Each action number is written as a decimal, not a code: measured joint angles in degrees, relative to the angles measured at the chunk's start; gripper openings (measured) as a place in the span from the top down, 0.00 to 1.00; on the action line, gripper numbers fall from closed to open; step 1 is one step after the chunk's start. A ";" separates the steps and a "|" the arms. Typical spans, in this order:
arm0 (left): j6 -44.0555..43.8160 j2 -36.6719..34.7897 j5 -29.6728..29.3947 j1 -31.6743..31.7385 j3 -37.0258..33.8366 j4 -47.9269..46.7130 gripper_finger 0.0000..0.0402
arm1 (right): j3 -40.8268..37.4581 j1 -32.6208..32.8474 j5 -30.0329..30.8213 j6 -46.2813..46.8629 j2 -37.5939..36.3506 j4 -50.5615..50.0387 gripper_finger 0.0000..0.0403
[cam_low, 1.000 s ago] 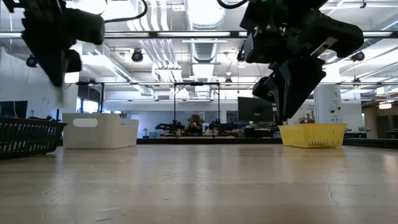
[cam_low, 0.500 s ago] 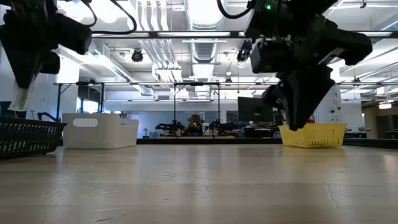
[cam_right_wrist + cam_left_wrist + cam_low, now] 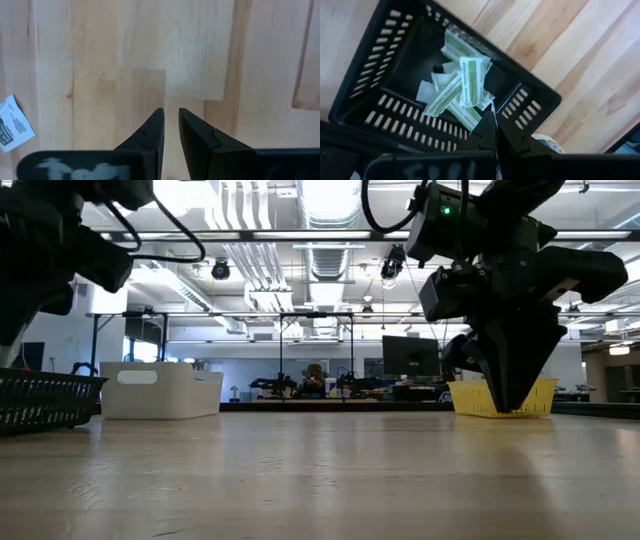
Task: Pick & Place First Aid Supplies
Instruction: Put the green bandage pack into the black bin, then put the gray towelette pack into the white bin
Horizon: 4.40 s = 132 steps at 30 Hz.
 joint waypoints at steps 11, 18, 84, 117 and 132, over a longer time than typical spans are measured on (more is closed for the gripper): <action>-0.13 0.00 0.12 0.04 -2.89 0.35 0.99 | -0.52 2.77 -0.04 2.06 0.00 0.02 0.86; -0.74 0.02 0.12 0.11 -2.78 0.49 0.87 | -0.51 4.99 -0.10 5.53 -1.26 -2.19 0.87; 40.94 24.44 -14.85 1.60 6.49 59.42 0.77 | -21.24 34.49 1.31 71.92 -23.45 1.76 0.92; 50.25 24.44 -15.05 2.62 6.40 69.44 0.77 | -26.69 32.89 25.12 88.60 -23.43 6.71 0.92; 51.35 29.05 -14.22 6.03 6.38 73.47 0.77 | -26.74 23.23 26.97 82.21 -21.75 12.95 0.92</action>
